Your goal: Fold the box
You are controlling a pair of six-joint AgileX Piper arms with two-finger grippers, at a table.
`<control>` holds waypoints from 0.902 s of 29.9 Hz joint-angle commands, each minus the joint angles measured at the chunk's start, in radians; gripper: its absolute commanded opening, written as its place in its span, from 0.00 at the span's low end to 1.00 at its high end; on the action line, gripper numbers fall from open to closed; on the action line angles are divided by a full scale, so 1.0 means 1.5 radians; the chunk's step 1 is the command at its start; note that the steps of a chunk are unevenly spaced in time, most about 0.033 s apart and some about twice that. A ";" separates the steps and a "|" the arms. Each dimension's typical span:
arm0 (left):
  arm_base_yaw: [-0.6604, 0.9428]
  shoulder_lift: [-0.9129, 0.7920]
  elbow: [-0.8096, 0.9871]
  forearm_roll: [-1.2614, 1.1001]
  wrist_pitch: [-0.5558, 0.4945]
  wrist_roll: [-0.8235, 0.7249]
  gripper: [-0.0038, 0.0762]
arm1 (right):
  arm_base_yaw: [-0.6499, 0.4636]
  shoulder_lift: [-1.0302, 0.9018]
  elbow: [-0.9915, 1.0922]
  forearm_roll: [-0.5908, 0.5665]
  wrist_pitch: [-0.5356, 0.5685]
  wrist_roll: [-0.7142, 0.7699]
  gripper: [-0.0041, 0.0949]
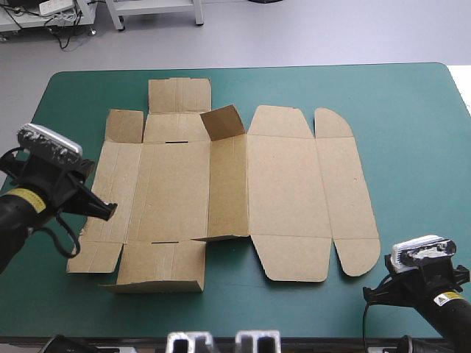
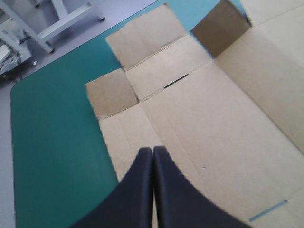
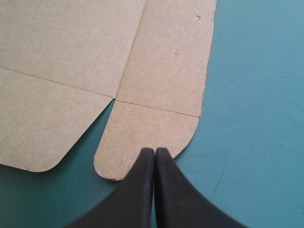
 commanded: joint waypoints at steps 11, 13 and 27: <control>0.196 0.251 -0.152 0.099 -0.032 -0.121 0.07 | -0.002 0.006 -0.014 0.016 -0.050 -0.005 0.03; 0.270 0.284 -0.179 0.026 -0.015 -0.087 0.07 | -0.002 0.006 -0.014 0.016 -0.050 -0.005 0.03; 0.674 0.455 -0.215 -0.498 0.232 0.128 0.06 | -0.002 0.006 -0.014 0.008 -0.045 -0.005 0.03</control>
